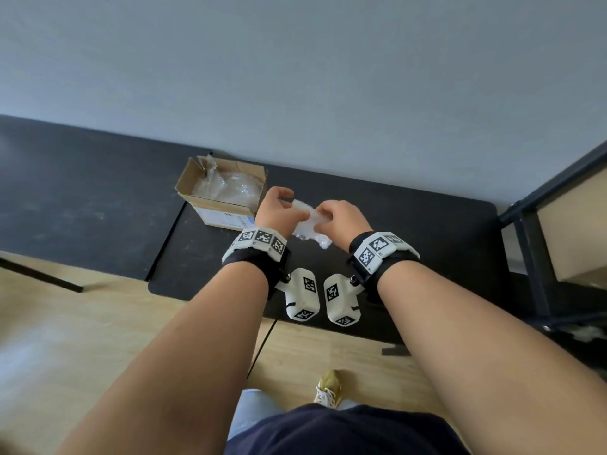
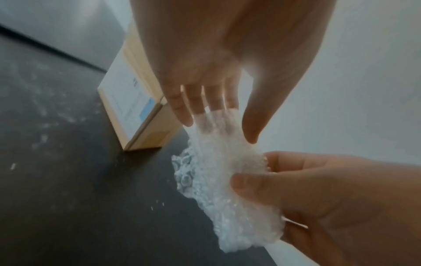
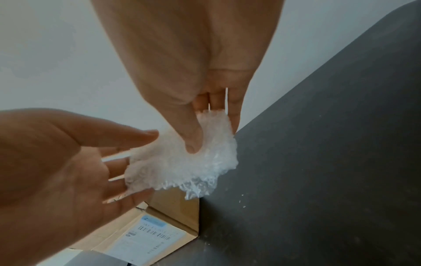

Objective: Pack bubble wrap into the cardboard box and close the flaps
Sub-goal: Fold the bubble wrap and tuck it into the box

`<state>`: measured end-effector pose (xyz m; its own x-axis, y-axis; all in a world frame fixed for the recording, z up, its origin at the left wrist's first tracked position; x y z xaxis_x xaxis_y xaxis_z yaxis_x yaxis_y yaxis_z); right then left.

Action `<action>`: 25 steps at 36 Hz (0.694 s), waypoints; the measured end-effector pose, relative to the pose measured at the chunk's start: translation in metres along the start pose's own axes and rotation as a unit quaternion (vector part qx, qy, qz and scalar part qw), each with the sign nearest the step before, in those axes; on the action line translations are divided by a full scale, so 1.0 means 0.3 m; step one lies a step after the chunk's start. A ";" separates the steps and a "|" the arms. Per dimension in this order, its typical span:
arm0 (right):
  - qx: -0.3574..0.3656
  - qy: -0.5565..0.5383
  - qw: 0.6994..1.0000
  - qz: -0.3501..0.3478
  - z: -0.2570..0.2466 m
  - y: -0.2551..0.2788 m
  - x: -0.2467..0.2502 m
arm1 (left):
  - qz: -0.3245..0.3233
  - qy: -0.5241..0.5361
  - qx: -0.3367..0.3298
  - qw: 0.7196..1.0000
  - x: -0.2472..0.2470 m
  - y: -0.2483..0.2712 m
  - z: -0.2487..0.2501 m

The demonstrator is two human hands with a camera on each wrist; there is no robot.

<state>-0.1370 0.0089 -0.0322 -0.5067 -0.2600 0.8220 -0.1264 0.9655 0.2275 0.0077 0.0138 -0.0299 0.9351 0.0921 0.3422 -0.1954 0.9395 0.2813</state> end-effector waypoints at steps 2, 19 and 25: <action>-0.012 -0.002 1.000 0.011 -0.030 0.000 -0.005 | -0.012 -0.037 -0.027 0.999 0.040 -0.010 0.016; -0.138 -0.097 0.950 0.264 -0.393 -0.061 0.016 | 0.017 -0.361 -0.194 0.912 0.516 -0.201 0.007; -0.153 -0.092 0.949 0.259 -0.457 -0.102 -0.023 | -0.070 -0.379 -0.163 0.908 0.509 -0.271 -0.026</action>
<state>-0.0126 -0.0203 0.0266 -0.5765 0.2822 0.7668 0.4200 0.9074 -0.0181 0.1687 -0.0459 -0.0074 0.4484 -0.1733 0.8769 0.1235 0.9836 0.1312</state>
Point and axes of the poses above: each hand's wrist, its own y-axis away from the middle knuckle, its own x-axis out of the back of the hand, z = x × y, the point moved 7 cm from there along -y, towards the middle knuckle, and after that the axes turned 4 degrees about y, right-handed, at the moved point
